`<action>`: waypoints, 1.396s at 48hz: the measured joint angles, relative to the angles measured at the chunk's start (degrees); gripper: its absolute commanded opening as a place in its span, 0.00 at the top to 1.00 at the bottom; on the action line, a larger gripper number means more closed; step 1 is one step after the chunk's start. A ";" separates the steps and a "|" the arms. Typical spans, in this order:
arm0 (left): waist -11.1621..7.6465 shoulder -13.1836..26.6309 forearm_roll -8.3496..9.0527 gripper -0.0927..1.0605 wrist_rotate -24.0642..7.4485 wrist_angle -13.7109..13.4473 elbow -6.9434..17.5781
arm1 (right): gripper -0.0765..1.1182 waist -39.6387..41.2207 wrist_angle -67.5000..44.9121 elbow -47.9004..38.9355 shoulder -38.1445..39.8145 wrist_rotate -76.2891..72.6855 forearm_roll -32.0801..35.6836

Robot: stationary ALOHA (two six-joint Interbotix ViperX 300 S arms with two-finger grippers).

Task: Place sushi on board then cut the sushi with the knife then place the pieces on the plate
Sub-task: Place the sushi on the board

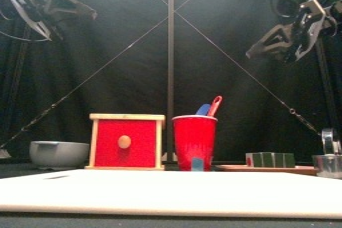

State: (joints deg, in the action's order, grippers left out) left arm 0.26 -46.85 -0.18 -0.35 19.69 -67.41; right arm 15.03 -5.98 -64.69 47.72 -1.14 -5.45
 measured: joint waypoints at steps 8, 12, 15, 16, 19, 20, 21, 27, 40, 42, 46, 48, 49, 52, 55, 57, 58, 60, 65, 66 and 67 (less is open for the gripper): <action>0.09 3.34 0.53 0.94 0.00 0.18 0.00 | 0.81 6.33 12.04 4.31 -4.75 0.53 0.09; 0.09 4.57 0.62 0.94 0.00 0.18 -0.09 | 0.73 8.88 18.11 6.50 -7.73 1.14 0.79; 0.09 5.62 0.62 0.94 0.00 0.26 -0.18 | 0.66 10.20 20.83 7.47 -9.76 1.23 2.37; 0.09 5.80 0.70 0.94 0.00 0.26 -0.18 | 0.63 10.55 21.62 7.73 -10.46 1.23 3.25; 0.18 6.24 0.62 0.94 0.00 0.26 -0.26 | 0.56 10.72 22.68 8.17 -11.34 1.14 5.45; 0.18 6.33 0.62 0.94 0.00 0.26 -0.35 | 0.54 10.63 22.94 8.26 -11.60 1.23 6.15; 0.09 6.33 0.62 0.94 0.00 0.26 -0.26 | 0.51 10.63 23.20 8.35 -11.87 1.23 6.94; 0.18 6.50 0.70 0.94 0.00 0.26 -0.35 | 0.37 10.63 24.08 8.44 -13.01 1.32 11.34; 0.26 6.50 0.62 0.94 0.00 0.26 -0.35 | 0.18 11.16 28.74 8.88 -14.33 1.85 13.80; 0.35 6.50 0.62 0.94 0.00 0.26 -0.44 | 0.18 11.25 29.44 8.88 -14.94 2.20 13.89; 0.70 6.50 0.62 0.94 0.00 0.26 -0.44 | 0.18 11.60 30.41 8.79 -16.35 3.87 14.06; 0.88 6.50 0.62 0.94 0.00 0.26 -0.44 | 0.18 11.95 30.59 8.88 -17.23 5.10 14.06; 0.88 6.50 0.70 0.94 0.00 0.26 -0.44 | 0.18 12.22 30.67 8.88 -17.75 5.54 13.97; 1.14 6.59 0.62 0.94 0.00 0.26 -0.44 | 0.18 13.10 30.76 9.23 -19.60 7.03 13.62; 1.23 6.50 0.62 0.94 0.00 0.26 -0.44 | 0.18 14.15 30.85 9.58 -21.27 8.79 13.18; 1.23 6.50 0.62 0.94 0.09 0.26 -0.44 | 0.18 14.68 30.94 9.84 -22.32 9.84 12.74; 1.23 6.50 0.62 0.94 0.09 0.26 -0.44 | 0.18 14.94 30.94 10.02 -22.94 10.55 12.48; 1.23 6.50 0.62 0.94 0.09 0.26 -0.44 | 0.18 15.47 30.94 10.46 -23.99 11.78 11.78; 1.23 6.50 0.62 0.94 0.18 0.26 -0.44 | 0.18 16.61 31.29 11.51 -26.54 15.38 9.40; 1.23 6.59 0.53 0.94 0.18 0.26 -0.44 | 0.18 16.88 31.38 11.78 -27.07 16.17 8.79; 1.23 6.50 0.53 0.94 0.26 0.26 -0.44 | 0.18 17.14 31.90 12.13 -27.77 17.31 8.00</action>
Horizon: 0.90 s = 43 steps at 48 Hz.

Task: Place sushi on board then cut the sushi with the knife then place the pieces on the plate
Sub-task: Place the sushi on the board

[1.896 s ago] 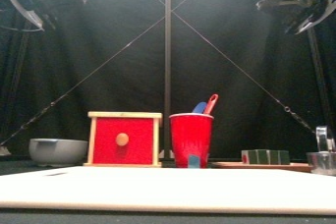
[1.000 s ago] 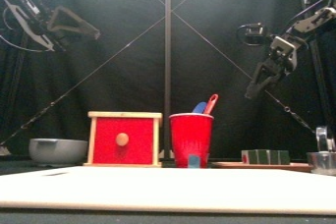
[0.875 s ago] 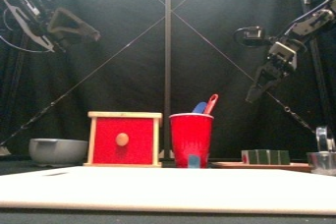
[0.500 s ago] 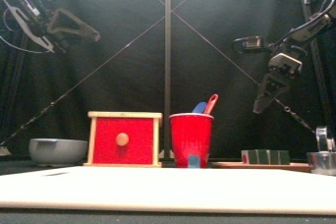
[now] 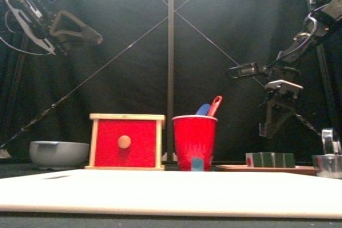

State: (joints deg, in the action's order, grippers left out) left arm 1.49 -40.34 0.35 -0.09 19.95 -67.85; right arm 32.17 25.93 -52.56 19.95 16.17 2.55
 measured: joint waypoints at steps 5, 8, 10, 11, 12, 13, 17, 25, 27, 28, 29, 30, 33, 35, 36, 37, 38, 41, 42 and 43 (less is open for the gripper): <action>0.00 0.09 -0.18 0.94 0.00 0.00 0.00 | 0.18 1.05 1.49 0.79 -2.37 5.10 -3.87; 0.09 0.00 -0.26 0.94 0.00 0.00 0.00 | 0.18 1.76 1.93 0.97 -3.43 8.53 -6.42; 0.09 0.09 -0.26 0.94 0.00 0.00 0.00 | 0.18 2.37 2.02 1.14 -4.04 10.72 -8.17; 0.09 0.09 -0.26 0.94 -0.09 0.00 0.00 | 0.18 2.81 2.11 1.14 -4.31 11.78 -8.96; 0.09 0.00 -0.26 0.94 0.00 0.00 0.00 | 0.18 3.16 2.02 1.14 -4.39 12.83 -9.76; 0.00 0.00 -0.26 0.94 -0.09 0.00 0.00 | 0.18 3.60 2.02 1.14 -4.57 13.71 -10.55; 0.09 0.00 -0.26 0.94 0.00 0.00 0.00 | 0.18 5.45 1.76 1.14 -5.10 16.79 -12.83; 0.09 0.00 -0.35 0.94 0.00 0.00 0.00 | 0.18 7.56 0.44 1.05 -5.63 20.57 -15.38; 0.09 0.09 -0.35 0.94 0.00 0.00 0.00 | 0.18 7.65 0.44 1.14 -5.98 21.01 -15.82; 0.09 0.09 -0.26 0.94 0.00 0.00 0.00 | 0.18 7.65 0.44 1.14 -6.15 21.18 -15.91; 0.09 0.00 -0.35 0.94 0.00 0.00 0.00 | 0.18 7.56 0.44 1.05 -6.42 21.27 -16.08; 0.09 0.09 -0.26 0.94 0.00 0.00 0.00 | 0.18 7.56 0.44 1.05 -6.77 21.36 -16.26; 0.00 0.09 -0.35 0.94 0.00 0.00 0.00 | 0.18 7.56 0.35 1.05 -7.65 21.27 -16.44; 0.09 0.09 -0.35 0.94 0.00 0.00 0.00 | 0.18 7.56 0.35 1.05 -8.09 21.36 -16.70; 0.09 0.00 -0.35 0.94 0.00 0.00 0.00 | 0.18 7.47 0.35 1.05 -8.26 21.36 -16.88; 0.09 0.00 -0.35 0.94 0.00 0.00 0.00 | 0.18 7.38 0.35 1.05 -8.53 21.27 -16.96; 0.09 0.09 -0.26 0.94 0.00 0.00 0.00 | 0.18 7.29 0.35 1.05 -8.88 21.27 -17.14; 0.09 0.09 -0.35 0.94 0.00 0.00 0.00 | 0.18 7.12 0.26 0.97 -9.84 21.36 -17.23; 0.09 0.09 -0.35 0.94 0.00 0.00 0.00 | 0.18 7.03 0.26 0.97 -10.02 21.27 -17.31; 0.09 0.09 -0.35 0.94 0.00 0.00 0.00 | 0.18 7.03 0.18 0.97 -10.20 21.36 -17.31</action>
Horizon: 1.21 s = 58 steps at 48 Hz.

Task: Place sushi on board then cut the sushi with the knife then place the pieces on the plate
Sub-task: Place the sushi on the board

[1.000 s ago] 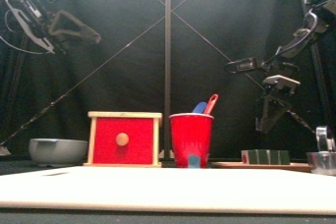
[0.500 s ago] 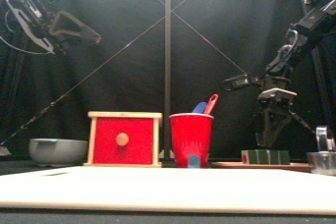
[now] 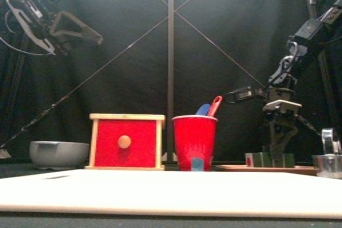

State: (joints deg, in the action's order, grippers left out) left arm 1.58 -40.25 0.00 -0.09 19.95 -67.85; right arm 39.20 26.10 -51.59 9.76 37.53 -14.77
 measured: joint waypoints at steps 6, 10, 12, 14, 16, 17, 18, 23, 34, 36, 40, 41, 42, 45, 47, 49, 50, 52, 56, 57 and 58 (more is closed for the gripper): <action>0.00 0.00 0.00 0.94 0.00 0.00 0.00 | 0.18 -0.18 -0.70 0.00 -1.14 0.00 -0.18; 0.00 0.00 0.00 0.94 0.00 0.00 -0.09 | 0.18 -0.26 -1.58 0.00 -1.76 -0.09 -0.18; 0.00 0.00 0.00 0.94 0.00 0.00 -0.18 | 0.18 -0.35 -2.02 0.00 -2.11 -0.09 -0.26; 0.00 0.00 0.00 0.94 0.09 0.00 -0.18 | 0.18 -0.35 -2.29 0.00 -2.37 -0.09 -0.26; 0.00 0.00 0.09 0.94 0.09 0.00 -0.18 | 0.18 -0.53 -2.55 0.00 -2.72 -0.09 -0.26; 0.00 0.00 0.00 0.94 0.09 0.00 -0.26 | 0.18 -0.62 -2.64 0.00 -2.90 -0.18 -0.26; 0.00 -0.09 0.00 0.94 0.09 0.00 -0.26 | 0.19 -0.70 -2.72 0.00 -2.99 -0.09 -0.35; 0.00 0.00 0.00 0.94 0.09 0.00 -0.26 | 0.21 -1.23 -2.81 0.00 -3.34 -0.09 -0.79; 0.00 0.00 -0.09 0.94 0.09 0.00 -0.35 | 0.39 -2.02 -2.64 -0.18 -3.16 -0.35 -0.88; 0.00 0.00 -0.26 0.94 0.09 0.00 -0.26 | 0.41 -2.02 -2.29 -0.26 -2.90 -0.53 -0.88; 0.00 -0.09 -0.70 0.94 0.09 0.00 -0.35 | 0.41 -2.02 -0.62 -0.26 -2.02 -0.70 -1.23; 0.00 0.00 -0.88 0.94 0.09 0.00 -0.35 | 0.40 -2.02 0.00 -0.26 -1.67 -0.88 -1.41; 0.00 0.00 -0.97 0.94 0.09 0.00 -0.35 | 0.40 -1.93 0.62 -0.26 -1.32 -0.97 -1.49; 0.00 0.00 -1.23 0.94 0.09 0.00 -0.26 | 0.40 -1.93 2.29 -0.26 0.09 -1.58 -1.93; 0.00 0.00 -1.49 0.94 0.09 0.00 -0.35 | 0.40 -1.85 2.99 -0.26 1.14 -1.67 -2.20; 0.00 -0.09 -1.58 0.94 0.09 0.00 -0.35 | 0.40 -1.85 3.69 -0.26 2.29 -1.76 -2.64; 0.00 0.00 -1.58 0.94 0.09 0.00 -0.35 | 0.40 -1.85 4.04 -0.26 2.99 -1.76 -2.99; 0.00 0.00 -1.58 0.94 0.09 0.00 -0.35 | 0.40 -1.85 4.48 -0.26 4.48 -2.02 -3.69; 0.00 -0.09 -1.58 0.94 0.09 0.00 -0.26 | 0.40 -1.93 5.19 -0.26 7.73 -3.08 -4.92; 0.00 0.00 -1.58 0.94 0.09 0.00 -0.35 | 0.40 -2.02 5.45 -0.26 8.61 -3.60 -5.19; 0.00 0.00 -1.58 0.94 0.09 0.00 -0.35 | 0.40 -2.02 5.71 -0.35 9.40 -4.22 -5.45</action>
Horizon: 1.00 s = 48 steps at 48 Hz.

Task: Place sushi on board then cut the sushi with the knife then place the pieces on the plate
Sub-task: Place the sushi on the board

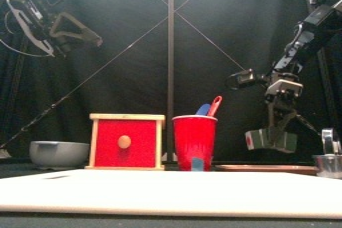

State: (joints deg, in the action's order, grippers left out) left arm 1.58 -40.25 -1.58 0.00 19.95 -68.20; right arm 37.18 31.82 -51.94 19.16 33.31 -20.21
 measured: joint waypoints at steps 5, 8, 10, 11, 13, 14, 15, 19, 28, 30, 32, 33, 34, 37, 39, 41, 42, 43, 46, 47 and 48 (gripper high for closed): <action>0.00 0.00 0.00 0.94 0.00 0.00 0.09 | 0.40 -1.23 1.32 -0.53 3.87 -3.52 -0.70; 0.00 -0.09 -0.09 0.94 -0.09 0.00 0.00 | 0.40 -2.72 2.20 -0.88 5.36 -6.68 -0.70; 0.00 -0.09 -0.09 0.94 -0.18 0.00 0.09 | 0.40 -3.87 2.55 -1.05 6.15 -8.70 -0.70; 0.00 -0.09 -0.09 0.94 -0.18 0.00 0.00 | 0.40 -4.48 2.64 -1.14 6.50 -9.67 -0.70; 0.00 0.00 0.00 0.94 -0.18 0.00 0.00 | 0.40 -5.89 2.72 -1.23 6.94 -12.30 -0.70; 0.00 0.00 -0.09 0.94 -0.09 0.00 0.00 | 0.40 -6.50 2.72 -1.23 7.21 -13.89 -0.70; 0.00 0.00 -0.09 0.94 -0.18 0.00 0.00 | 0.40 -7.03 2.72 -1.23 7.38 -15.12 -0.62; 0.00 0.00 -0.09 0.94 -0.18 0.00 0.09 | 0.40 -9.67 1.76 -1.23 7.73 -22.06 -0.44; 0.00 0.00 -0.09 0.94 -0.18 0.00 0.09 | 0.40 -17.31 -2.99 -1.23 8.00 -36.56 2.72; 0.00 0.00 -0.09 0.94 -0.18 0.00 0.09 | 0.40 -19.16 -3.96 -1.32 8.00 -40.52 3.52; 0.00 -0.09 -0.09 0.94 -0.09 0.00 0.00 | 0.40 -20.83 -4.83 -1.41 7.91 -43.68 4.31; 0.00 -0.09 -0.09 0.94 -0.09 0.00 0.09 | 0.40 -21.53 -5.27 -1.49 7.82 -45.26 4.75; 0.00 -0.09 -0.09 0.94 -0.09 0.00 0.00 | 0.40 -22.24 -5.80 -1.58 7.73 -47.90 5.19; -0.09 -0.09 -0.09 0.94 -0.18 0.00 0.00 | 0.40 -24.43 -7.29 -2.20 7.47 -53.70 7.12; -0.09 0.00 -0.09 0.94 -0.26 0.00 0.00 | 0.40 -26.02 -8.61 -2.55 7.21 -58.45 8.70; -0.09 0.00 0.00 0.94 -0.26 0.00 0.00 | 0.40 -27.25 -9.76 -2.81 7.03 -61.70 10.02; -0.18 0.00 0.00 0.94 -0.26 0.00 0.00 | 0.40 -27.86 -10.28 -2.99 6.86 -63.63 10.81; -0.18 -0.09 -0.09 0.94 -0.26 0.00 0.00 | 0.40 -28.39 -10.81 -2.99 6.68 -65.83 11.43; -0.26 0.00 -0.09 0.94 -0.26 0.00 0.00 | 0.40 -29.88 -12.04 -3.08 5.89 -71.98 13.89; -0.26 -0.09 -0.09 0.94 -0.26 0.00 0.09 | 0.40 -30.41 -12.48 -3.08 5.54 -74.09 15.12; -0.26 -0.09 0.00 0.94 -0.18 0.00 0.09 | 0.40 -30.85 -12.74 -3.08 5.19 -76.03 16.00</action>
State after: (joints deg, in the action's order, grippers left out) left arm 1.32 -40.34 -1.58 -0.18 19.95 -68.12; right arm 6.33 19.07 -55.02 24.35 -42.71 -4.22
